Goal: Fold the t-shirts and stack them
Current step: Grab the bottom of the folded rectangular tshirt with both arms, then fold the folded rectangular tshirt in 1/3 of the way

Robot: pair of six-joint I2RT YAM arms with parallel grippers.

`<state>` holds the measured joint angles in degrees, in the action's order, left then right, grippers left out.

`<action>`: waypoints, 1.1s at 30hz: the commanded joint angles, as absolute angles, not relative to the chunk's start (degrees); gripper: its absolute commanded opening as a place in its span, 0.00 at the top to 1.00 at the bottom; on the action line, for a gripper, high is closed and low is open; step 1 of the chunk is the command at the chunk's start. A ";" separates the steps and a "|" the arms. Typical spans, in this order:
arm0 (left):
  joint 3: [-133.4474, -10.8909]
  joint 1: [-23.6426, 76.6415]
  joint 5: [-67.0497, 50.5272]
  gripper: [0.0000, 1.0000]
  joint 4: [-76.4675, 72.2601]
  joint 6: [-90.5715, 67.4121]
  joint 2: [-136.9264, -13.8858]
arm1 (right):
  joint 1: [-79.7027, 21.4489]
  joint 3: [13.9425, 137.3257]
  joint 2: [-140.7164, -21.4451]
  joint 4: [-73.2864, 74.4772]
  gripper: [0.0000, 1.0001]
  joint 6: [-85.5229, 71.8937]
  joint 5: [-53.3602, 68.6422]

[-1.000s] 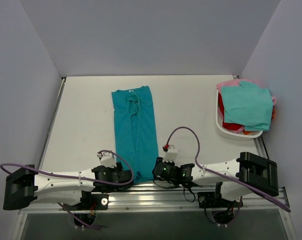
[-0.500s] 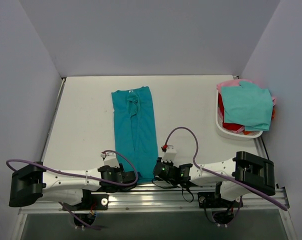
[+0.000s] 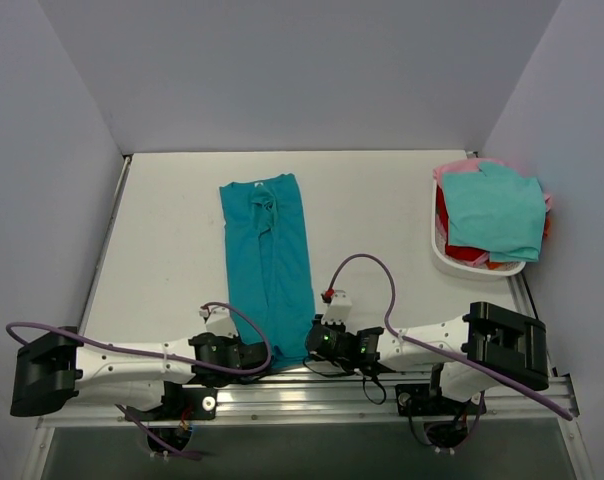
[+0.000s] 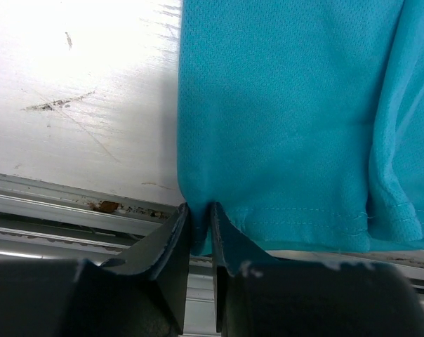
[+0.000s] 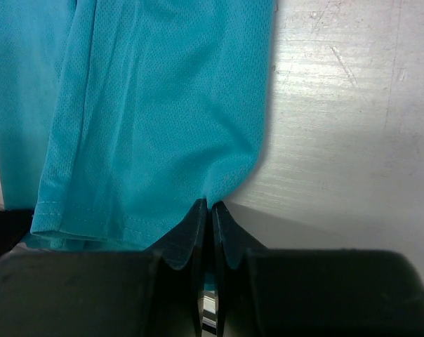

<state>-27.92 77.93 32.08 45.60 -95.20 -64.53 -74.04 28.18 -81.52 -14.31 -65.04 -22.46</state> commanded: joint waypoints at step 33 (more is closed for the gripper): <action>-39.81 76.64 50.26 0.98 65.91 -93.43 -47.20 | -73.21 45.08 -78.75 11.95 1.00 -61.53 -36.73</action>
<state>-36.27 77.36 44.45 59.05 -94.26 -49.25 -73.89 41.56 -77.80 6.15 -63.29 -30.79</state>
